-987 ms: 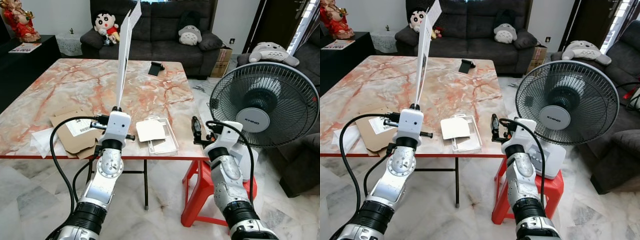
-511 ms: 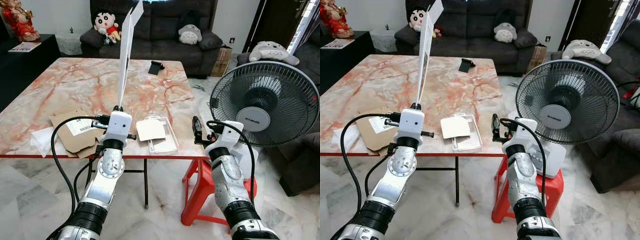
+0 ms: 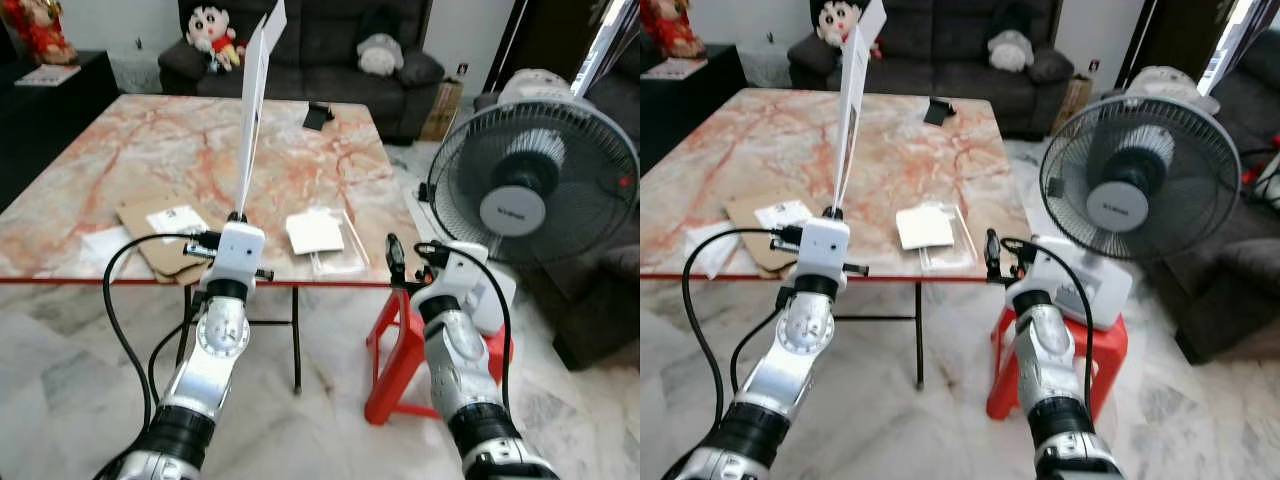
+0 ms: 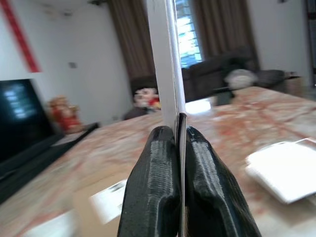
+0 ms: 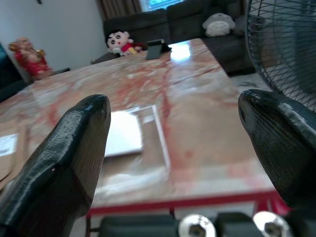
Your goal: Picking trash to rubbish bin
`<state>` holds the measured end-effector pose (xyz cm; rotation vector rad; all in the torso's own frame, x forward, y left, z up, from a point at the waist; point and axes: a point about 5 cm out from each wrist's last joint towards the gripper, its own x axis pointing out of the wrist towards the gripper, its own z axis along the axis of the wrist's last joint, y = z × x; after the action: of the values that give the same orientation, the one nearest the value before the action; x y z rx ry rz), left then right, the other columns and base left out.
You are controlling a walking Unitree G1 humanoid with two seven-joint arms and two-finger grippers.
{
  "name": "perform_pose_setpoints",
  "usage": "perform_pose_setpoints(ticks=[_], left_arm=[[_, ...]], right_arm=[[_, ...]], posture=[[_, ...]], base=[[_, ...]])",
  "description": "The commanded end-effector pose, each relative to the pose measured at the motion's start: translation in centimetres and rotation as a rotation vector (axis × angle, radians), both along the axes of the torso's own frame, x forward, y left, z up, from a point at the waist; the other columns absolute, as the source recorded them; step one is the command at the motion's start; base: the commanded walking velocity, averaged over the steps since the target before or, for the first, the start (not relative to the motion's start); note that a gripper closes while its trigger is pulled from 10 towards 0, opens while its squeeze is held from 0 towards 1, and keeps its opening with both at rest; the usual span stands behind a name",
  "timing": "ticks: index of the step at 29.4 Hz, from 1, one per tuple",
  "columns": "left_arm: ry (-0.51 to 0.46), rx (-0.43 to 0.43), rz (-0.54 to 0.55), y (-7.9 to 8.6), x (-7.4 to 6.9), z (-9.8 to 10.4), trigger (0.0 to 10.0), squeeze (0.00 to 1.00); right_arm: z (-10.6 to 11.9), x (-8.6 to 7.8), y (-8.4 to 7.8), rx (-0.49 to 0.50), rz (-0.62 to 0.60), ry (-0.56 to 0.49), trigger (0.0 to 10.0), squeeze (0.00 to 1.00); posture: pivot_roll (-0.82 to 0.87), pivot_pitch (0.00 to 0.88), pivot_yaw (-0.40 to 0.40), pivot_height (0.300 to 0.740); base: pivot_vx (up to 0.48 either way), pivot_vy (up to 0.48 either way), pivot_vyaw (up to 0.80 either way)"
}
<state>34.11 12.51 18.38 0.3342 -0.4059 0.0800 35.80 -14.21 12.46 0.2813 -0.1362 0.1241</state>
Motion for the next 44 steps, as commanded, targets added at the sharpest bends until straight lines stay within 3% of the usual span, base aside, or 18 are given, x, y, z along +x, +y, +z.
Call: perform_pose_setpoints(ticks=[1, 16, 22, 27, 28, 32, 33, 35, 37, 40, 41, 44], left_arm=[[-0.011, 0.012, -0.006, -0.1, -0.1, 0.1, 10.0, 0.0], [-0.011, 0.012, -0.003, -0.1, -0.1, 0.1, 10.0, 0.0], [0.07, 0.006, 0.012, 0.6, -0.2, -1.8, 10.0, 0.0], [0.209, -0.058, 0.026, 1.9, -0.7, -5.2, 10.0, 0.0], [0.284, -0.074, 0.034, 2.4, -0.9, -6.9, 10.0, 0.0], [0.417, -0.102, 0.053, 3.3, -1.9, -10.2, 10.0, 0.0], [0.504, -0.108, 0.084, 4.0, -2.6, -12.3, 10.0, 0.0], [0.59, -0.118, 0.1, 4.6, -3.6, -14.3, 10.0, 0.0], [0.75, -0.13, 0.131, 5.6, -5.7, -17.8, 10.0, 0.0], [0.816, -0.147, 0.151, 6.0, -6.7, -19.1, 10.0, 0.0], [0.921, -0.165, 0.18, 6.4, -8.3, -20.9, 10.0, 0.0], [1.09, -0.195, 0.238, 7.1, -11.7, -23.8, 10.0, 0.0]], right_arm=[[0.3, 0.1, 0.0, 0.0, 0.0, -0.01, 10.0, 0.0], [0.0, -0.1, -0.6, -0.008, -0.01, 0.001, 10.0, 0.0], [-1.1, -0.3, -2.0, 0.001, -0.041, 0.057, 10.0, 0.0], [-3.3, -1.1, -3.9, -0.014, -0.069, 0.154, 10.0, 0.0], [-4.4, -1.6, -4.7, -0.029, -0.088, 0.205, 10.0, 0.0], [-6.9, -3.0, -6.0, -0.024, -0.113, 0.318, 10.0, 0.0], [-8.4, -4.0, -6.6, -0.046, -0.122, 0.394, 10.0, 0.0], [-10.1, -5.3, -7.2, -0.059, -0.132, 0.475, 10.0, 0.0], [-12.7, -7.6, -8.1, -0.073, -0.159, 0.608, 10.0, 0.0], [-13.5, -8.5, -8.3, -0.075, -0.166, 0.652, 10.0, 0.0], [-14.7, -9.7, -8.4, -0.073, -0.165, 0.719, 10.0, 0.0], [-16.8, -12.2, -8.4, -0.091, -0.15, 0.848, 10.0, 0.0]], posture=[[-0.04, 0.036, -0.052, 0.74], [-0.05, 0.042, -0.057, 0.74], [-0.05, 0.042, -0.058, 0.74], [-0.05, 0.045, -0.059, 0.74], [-0.05, 0.045, -0.06, 0.74], [-0.05, 0.045, -0.061, 0.74], [-0.05, 0.045, -0.061, 0.74], [-0.05, 0.043, -0.062, 0.74], [-0.05, 0.043, -0.062, 0.74], [-0.05, 0.043, -0.062, 0.74], [-0.05, 0.041, -0.063, 0.74], [-0.05, 0.041, -0.063, 0.74]], base=[[-0.292, 0.0, 0.0], [-0.287, 0.0, 0.0], [0.0, 0.0, 0.0], [0.0, 0.0, 0.0], [0.0, 0.0, 0.0], [0.0, 0.0, 0.0], [0.0, 0.0, 0.0], [0.0, 0.0, 0.0], [0.0, 0.0, 0.0], [0.0, 0.0, 0.0], [0.0, 0.0, 0.0], [0.0, 0.0, 0.0]])
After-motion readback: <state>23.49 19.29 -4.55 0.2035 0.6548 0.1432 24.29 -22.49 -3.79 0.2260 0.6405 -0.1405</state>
